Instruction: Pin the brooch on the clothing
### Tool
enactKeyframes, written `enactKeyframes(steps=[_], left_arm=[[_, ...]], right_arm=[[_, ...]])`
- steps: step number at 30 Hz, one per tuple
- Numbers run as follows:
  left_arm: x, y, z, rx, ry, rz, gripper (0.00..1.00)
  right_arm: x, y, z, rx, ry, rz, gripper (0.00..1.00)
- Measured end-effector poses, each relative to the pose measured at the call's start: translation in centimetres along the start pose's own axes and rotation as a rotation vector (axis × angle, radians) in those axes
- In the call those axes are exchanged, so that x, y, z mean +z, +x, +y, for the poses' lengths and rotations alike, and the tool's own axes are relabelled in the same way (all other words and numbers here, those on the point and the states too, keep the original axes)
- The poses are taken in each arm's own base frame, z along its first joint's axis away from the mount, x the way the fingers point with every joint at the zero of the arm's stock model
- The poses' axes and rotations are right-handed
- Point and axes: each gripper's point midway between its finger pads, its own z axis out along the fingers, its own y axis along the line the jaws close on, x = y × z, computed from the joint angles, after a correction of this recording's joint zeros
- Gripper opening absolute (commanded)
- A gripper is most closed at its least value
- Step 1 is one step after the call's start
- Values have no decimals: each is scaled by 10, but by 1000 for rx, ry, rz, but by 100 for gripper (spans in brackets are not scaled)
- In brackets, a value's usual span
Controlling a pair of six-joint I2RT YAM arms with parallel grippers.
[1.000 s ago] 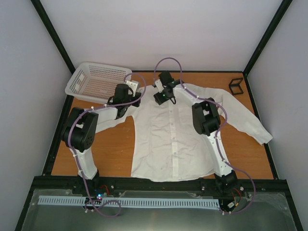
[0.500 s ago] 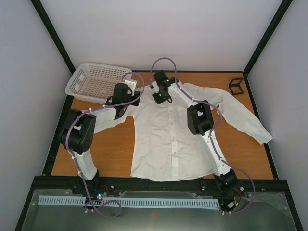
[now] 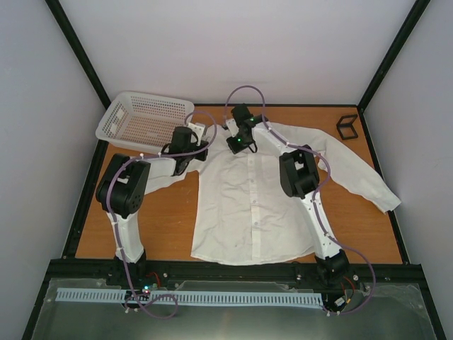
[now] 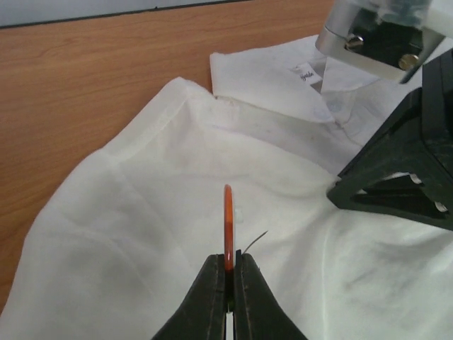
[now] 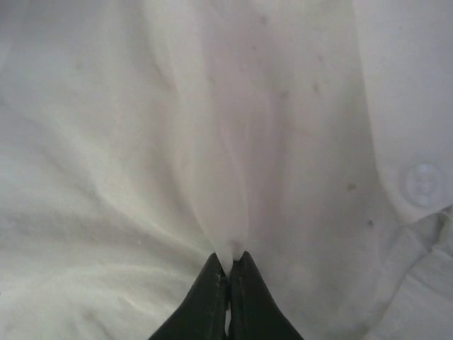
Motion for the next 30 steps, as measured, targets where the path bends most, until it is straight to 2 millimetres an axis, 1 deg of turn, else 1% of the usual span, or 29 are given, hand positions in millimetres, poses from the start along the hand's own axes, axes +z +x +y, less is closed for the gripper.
enactKeyframes(steps=[1,3,5,7,8,9,10,15,20,24,30], left_arm=[[2,0,0,7,4,0,1],[5,-4,-2,23,16,-4,1],[11,-10,-4,38,29,-11,1],[16,-15,-5,47,36,-18,1],[17,-16,-5,50,40,-19,1],[20,-16,-6,51,48,-17,1],[21,-15,-7,51,54,-15,1],[28,-8,-13,46,97,7,1],[32,-1,-19,32,138,24,1],[32,1,-21,25,154,27,1],[34,2,-20,41,131,26,1]], right_arm=[[-1,1,1,0,-15,-4,5],[-3,5,2,5,-52,-12,13],[-6,9,3,10,-90,-13,14],[-6,10,2,21,-112,-17,13],[-6,10,2,24,-124,-22,11],[-6,10,1,27,-134,-27,5],[-6,10,1,29,-144,-31,3],[-7,10,3,45,-194,-43,4],[-9,7,3,103,-241,-60,6],[-13,3,5,153,-300,-82,7],[-18,-1,9,180,-363,-102,9]])
